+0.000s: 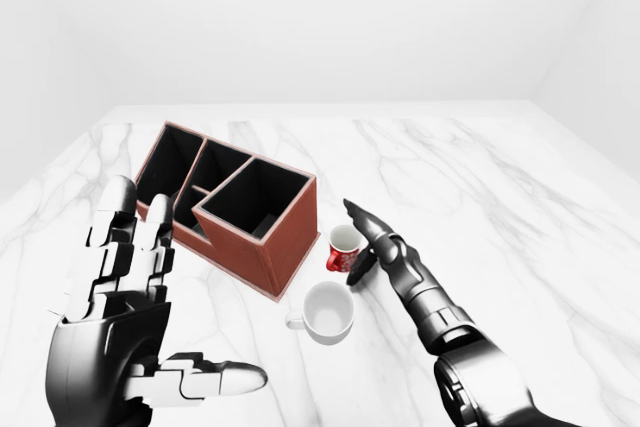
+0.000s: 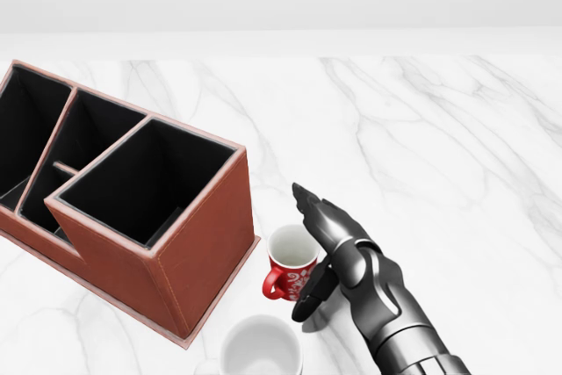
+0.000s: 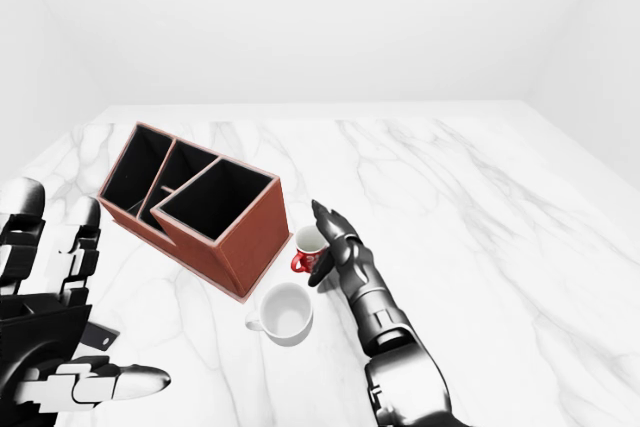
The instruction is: Pick up the red mug and place it to the right of the caddy.
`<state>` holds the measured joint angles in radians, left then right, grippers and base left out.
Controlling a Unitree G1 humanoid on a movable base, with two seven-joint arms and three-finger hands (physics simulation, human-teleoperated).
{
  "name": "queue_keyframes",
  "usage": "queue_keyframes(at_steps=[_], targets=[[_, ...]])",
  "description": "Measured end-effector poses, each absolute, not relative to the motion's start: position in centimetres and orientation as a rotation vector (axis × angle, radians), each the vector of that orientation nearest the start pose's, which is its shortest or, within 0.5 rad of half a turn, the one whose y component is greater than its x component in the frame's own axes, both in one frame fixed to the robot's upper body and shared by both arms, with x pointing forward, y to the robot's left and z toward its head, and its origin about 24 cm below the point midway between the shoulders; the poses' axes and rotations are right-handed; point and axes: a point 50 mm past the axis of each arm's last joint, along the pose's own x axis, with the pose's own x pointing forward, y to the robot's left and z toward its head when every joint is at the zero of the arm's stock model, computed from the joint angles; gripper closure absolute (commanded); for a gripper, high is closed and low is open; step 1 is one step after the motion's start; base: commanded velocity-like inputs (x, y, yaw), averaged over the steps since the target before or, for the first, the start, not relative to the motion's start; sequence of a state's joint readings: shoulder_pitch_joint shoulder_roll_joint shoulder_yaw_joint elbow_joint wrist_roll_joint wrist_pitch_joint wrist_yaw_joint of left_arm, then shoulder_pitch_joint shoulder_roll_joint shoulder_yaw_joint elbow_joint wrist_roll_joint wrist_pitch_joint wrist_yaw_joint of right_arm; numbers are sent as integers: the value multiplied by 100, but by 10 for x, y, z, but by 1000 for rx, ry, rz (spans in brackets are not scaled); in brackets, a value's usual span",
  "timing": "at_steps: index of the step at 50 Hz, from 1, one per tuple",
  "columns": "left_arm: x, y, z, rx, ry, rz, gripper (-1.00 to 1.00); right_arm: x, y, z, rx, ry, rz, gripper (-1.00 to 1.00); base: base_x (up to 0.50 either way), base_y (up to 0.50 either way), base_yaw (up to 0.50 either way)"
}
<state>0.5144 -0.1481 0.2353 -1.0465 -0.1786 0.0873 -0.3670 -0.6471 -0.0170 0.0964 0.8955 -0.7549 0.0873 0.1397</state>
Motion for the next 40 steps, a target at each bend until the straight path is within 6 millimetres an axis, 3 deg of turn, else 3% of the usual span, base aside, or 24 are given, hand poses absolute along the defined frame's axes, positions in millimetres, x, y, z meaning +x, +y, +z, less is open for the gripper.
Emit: queue_keyframes(at_steps=[6, 19, 40], targets=[[122, 182, 173, 29, -474, -21, -100, 347, -101, 31, -920, 250, 417, -100, 0, 0, 0], [122, 180, 173, 29, -470, -26, -100, 355, -125, 94, -1013, 99, 398, -100, 0, 0, 0], [122, 180, 172, 30, -469, -25, -100, 355, -159, 169, -1100, -33, 327, -100, 0, 0, 0]])
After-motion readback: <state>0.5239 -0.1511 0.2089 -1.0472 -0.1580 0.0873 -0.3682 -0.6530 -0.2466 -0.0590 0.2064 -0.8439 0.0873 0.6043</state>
